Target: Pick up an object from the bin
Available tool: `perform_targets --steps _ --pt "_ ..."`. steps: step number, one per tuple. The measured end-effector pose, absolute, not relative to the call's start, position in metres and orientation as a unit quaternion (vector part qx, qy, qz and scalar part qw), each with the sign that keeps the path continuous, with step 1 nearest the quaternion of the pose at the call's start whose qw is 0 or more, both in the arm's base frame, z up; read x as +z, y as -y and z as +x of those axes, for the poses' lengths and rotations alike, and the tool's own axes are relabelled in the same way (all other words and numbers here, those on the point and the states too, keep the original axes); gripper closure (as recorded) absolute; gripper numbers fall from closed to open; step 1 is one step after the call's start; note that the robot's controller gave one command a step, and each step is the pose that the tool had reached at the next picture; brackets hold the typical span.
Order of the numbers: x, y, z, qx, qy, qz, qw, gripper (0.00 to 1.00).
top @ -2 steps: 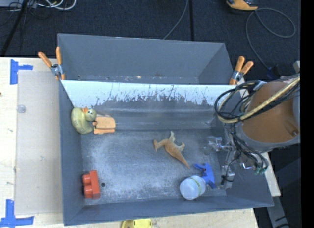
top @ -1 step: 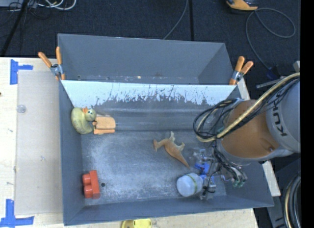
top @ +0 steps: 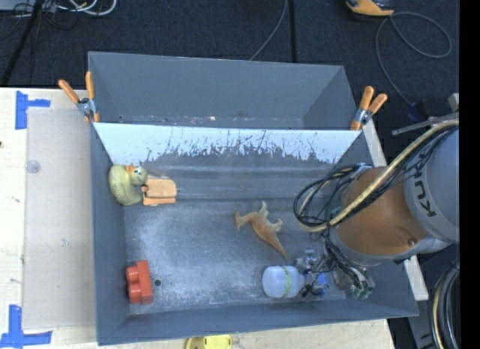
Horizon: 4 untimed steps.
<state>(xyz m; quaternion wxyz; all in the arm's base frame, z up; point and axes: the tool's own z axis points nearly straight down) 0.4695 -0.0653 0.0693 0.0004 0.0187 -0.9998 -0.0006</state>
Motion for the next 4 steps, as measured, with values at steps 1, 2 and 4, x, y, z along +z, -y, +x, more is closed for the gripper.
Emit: perform_targets --steps 1,2,4 --pt "0.069 0.065 0.470 -0.001 1.000 0.020 0.000 1.00" --pt "0.152 0.075 0.470 -0.001 0.999 0.034 0.001 1.00" --pt "0.238 0.077 0.478 -0.001 0.999 0.051 0.002 1.00"
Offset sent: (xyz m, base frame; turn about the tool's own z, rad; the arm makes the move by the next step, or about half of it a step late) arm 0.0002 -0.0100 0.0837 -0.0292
